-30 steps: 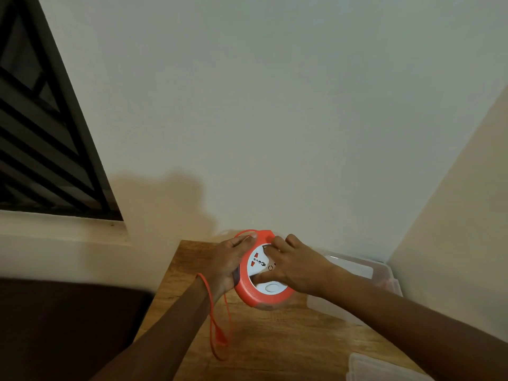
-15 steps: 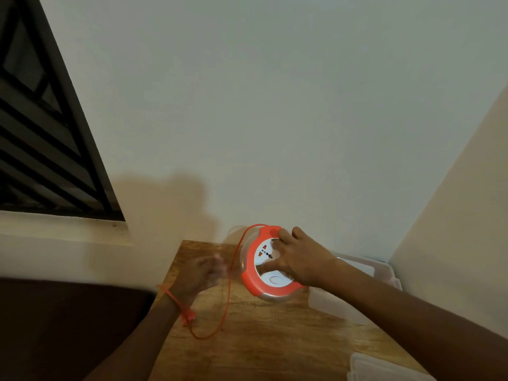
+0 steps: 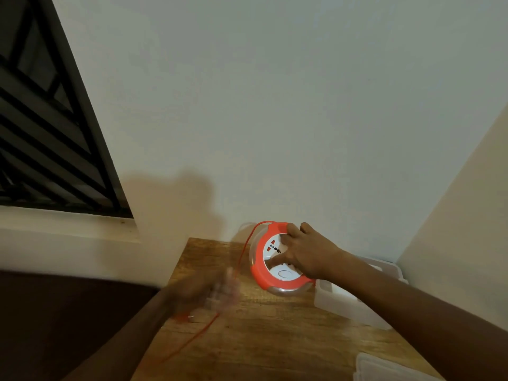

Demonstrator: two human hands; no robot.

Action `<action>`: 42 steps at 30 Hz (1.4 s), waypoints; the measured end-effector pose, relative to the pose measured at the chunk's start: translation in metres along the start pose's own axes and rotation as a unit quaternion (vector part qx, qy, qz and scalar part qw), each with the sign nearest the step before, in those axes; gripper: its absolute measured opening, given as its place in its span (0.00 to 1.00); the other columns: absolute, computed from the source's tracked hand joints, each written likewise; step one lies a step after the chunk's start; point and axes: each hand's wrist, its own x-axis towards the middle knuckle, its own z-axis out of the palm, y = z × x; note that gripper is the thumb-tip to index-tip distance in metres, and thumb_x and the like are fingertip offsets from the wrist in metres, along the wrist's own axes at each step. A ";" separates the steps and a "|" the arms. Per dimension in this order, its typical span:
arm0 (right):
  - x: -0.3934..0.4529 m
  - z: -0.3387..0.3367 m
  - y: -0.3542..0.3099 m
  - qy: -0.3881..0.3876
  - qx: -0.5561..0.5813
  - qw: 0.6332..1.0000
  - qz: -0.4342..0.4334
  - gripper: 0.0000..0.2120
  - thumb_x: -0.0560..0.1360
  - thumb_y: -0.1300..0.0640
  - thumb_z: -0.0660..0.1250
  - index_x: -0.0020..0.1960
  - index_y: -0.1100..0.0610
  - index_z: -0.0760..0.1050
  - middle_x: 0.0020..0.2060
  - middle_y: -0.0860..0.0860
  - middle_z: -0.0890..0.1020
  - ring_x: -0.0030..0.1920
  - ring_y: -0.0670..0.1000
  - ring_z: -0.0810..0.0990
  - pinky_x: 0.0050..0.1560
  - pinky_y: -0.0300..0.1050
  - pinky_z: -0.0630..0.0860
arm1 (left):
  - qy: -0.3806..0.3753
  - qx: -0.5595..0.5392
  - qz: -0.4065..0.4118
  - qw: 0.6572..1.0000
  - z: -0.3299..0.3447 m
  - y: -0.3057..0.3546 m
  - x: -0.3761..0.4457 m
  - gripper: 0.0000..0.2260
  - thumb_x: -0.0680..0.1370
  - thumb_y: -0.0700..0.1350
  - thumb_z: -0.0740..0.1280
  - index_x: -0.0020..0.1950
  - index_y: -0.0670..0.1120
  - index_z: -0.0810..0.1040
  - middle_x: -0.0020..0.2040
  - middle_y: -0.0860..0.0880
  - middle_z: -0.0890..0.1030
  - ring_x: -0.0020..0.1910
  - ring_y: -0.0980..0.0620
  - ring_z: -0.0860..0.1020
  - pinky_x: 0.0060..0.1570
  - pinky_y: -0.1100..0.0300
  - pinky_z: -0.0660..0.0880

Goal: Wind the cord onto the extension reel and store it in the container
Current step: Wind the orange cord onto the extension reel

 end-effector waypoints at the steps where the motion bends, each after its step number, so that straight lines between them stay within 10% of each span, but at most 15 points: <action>1: 0.001 -0.001 -0.001 0.004 -0.001 1.000 -0.003 0.34 0.70 0.46 0.75 0.70 0.35 0.62 0.65 0.55 0.74 0.69 0.61 0.61 0.60 0.56 0.68 | 0.055 -0.042 0.026 0.997 0.008 0.022 0.001 0.30 0.75 0.65 0.72 0.62 0.41 0.82 0.58 0.40 0.86 0.56 0.41 0.85 0.50 0.50 0.84; 16: 0.001 -0.017 -0.006 0.047 -0.030 0.998 -0.039 0.35 0.70 0.42 0.73 0.73 0.36 0.61 0.63 0.53 0.77 0.68 0.59 0.64 0.59 0.53 0.68 | 0.205 -0.168 0.151 0.952 0.081 0.081 0.043 0.19 0.80 0.59 0.67 0.66 0.50 0.80 0.55 0.44 0.88 0.52 0.38 0.87 0.55 0.36 0.83; 24: 0.007 -0.010 -0.032 0.081 0.177 0.955 0.223 0.32 0.71 0.34 0.63 0.73 0.39 0.62 0.65 0.51 0.78 0.63 0.58 0.74 0.66 0.55 0.66 | 0.265 -0.196 0.175 0.928 0.082 0.095 0.049 0.09 0.81 0.57 0.67 0.53 0.54 0.83 0.48 0.50 0.90 0.46 0.45 0.88 0.45 0.49 0.86; 27: 0.012 -0.005 -0.040 0.116 0.317 0.872 0.353 0.33 0.67 0.30 0.64 0.70 0.39 0.68 0.59 0.45 0.82 0.57 0.51 0.79 0.60 0.50 0.72 | 0.294 -0.220 0.190 0.911 0.091 0.095 0.051 0.09 0.82 0.55 0.68 0.48 0.53 0.85 0.48 0.47 0.90 0.49 0.42 0.88 0.45 0.47 0.86; 32: 0.020 0.006 -0.052 0.170 0.661 0.577 0.449 0.23 0.75 0.45 0.67 0.69 0.45 0.73 0.69 0.49 0.75 0.63 0.52 0.76 0.61 0.52 0.77 | 0.323 -0.229 0.189 0.898 0.096 0.094 0.053 0.14 0.82 0.54 0.68 0.38 0.56 0.87 0.50 0.38 0.88 0.53 0.32 0.85 0.56 0.31 0.81; 34: 0.019 0.010 -0.058 0.137 0.704 0.545 0.435 0.28 0.74 0.48 0.69 0.73 0.49 0.68 0.71 0.50 0.72 0.65 0.54 0.75 0.60 0.54 0.78 | 0.318 -0.222 0.167 0.906 0.092 0.092 0.052 0.14 0.82 0.55 0.69 0.39 0.56 0.87 0.48 0.41 0.89 0.50 0.35 0.87 0.55 0.33 0.82; 39: 0.001 -0.003 -0.054 0.137 0.337 0.866 0.342 0.23 0.72 0.49 0.70 0.66 0.51 0.74 0.54 0.52 0.84 0.51 0.54 0.82 0.47 0.46 0.77 | 0.269 -0.197 0.137 0.933 0.082 0.083 0.054 0.10 0.81 0.57 0.69 0.51 0.54 0.86 0.47 0.47 0.90 0.44 0.43 0.89 0.42 0.46 0.86; 42: -0.006 -0.012 -0.041 0.138 0.179 0.965 0.132 0.17 0.70 0.56 0.73 0.59 0.53 0.80 0.56 0.55 0.82 0.53 0.58 0.80 0.46 0.52 0.77 | 0.241 -0.190 0.129 0.943 0.077 0.080 0.054 0.09 0.80 0.57 0.69 0.56 0.55 0.82 0.46 0.50 0.90 0.43 0.45 0.89 0.37 0.51 0.85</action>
